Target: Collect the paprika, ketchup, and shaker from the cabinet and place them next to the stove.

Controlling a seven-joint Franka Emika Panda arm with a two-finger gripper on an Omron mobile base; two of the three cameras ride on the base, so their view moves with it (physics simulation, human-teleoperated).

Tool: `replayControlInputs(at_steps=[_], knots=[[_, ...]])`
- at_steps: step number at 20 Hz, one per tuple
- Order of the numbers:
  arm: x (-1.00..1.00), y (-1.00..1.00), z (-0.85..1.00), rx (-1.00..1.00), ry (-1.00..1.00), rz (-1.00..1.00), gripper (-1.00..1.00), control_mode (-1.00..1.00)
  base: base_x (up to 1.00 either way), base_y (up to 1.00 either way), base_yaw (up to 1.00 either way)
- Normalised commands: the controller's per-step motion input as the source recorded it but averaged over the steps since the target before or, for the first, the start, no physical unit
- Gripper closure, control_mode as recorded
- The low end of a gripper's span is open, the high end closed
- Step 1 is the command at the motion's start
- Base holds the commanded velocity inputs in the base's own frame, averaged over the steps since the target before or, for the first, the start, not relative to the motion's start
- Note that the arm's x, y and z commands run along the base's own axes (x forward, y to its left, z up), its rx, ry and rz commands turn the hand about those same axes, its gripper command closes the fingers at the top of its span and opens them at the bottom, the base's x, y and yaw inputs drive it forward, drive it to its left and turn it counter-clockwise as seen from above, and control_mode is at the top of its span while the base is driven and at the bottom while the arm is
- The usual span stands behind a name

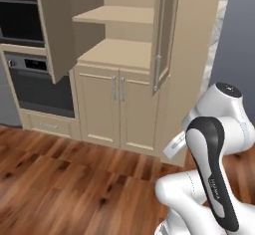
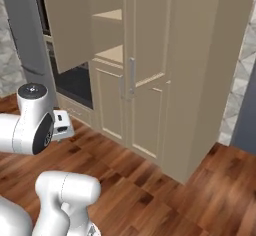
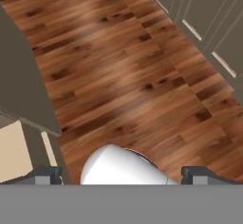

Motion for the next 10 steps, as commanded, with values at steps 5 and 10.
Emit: replayControlInputs(at_steps=[5,10], knots=[[0.00,0.00,0.00,0.00,0.00,0.00,-1.00,1.00,0.39,0.37,-0.30],[0.00,0.00,0.00,0.00,0.00,0.00,-1.00,1.00,0.26,0.52,-0.35]])
